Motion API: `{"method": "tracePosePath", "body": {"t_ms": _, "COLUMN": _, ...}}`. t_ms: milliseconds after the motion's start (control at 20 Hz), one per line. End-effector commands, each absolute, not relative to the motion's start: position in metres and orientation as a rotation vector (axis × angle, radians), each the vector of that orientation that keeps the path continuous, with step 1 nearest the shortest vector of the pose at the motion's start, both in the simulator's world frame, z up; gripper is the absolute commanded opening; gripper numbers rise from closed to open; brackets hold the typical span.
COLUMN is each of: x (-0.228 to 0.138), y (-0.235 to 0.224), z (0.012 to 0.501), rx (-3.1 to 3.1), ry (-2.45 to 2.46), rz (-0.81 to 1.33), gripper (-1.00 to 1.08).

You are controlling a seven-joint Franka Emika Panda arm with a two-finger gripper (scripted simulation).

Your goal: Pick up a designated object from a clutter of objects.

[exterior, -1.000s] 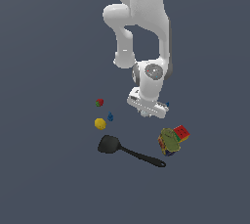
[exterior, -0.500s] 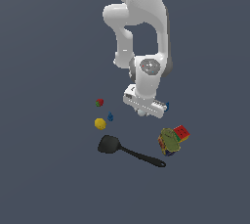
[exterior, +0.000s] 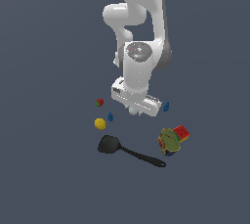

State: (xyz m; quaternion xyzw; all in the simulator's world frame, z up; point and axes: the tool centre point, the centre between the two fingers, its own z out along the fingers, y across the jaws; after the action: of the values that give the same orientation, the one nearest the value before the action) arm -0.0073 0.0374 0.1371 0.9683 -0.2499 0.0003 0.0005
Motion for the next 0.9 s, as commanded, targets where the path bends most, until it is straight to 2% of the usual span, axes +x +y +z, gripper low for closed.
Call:
{"method": "tracePosePath", "body": {"t_ms": 0, "x": 0.003, "y": 0.024, "z": 0.160, "rx": 3.041, "ry": -0.784, "rz": 0.001, "gripper": -1.00}}
{"method": "tracePosePath", "body": {"t_ms": 850, "x": 0.076, "y": -0.057, "z": 0.298, "rx": 3.041, "ry": -0.782, "rz": 0.001, "gripper": -1.00}}
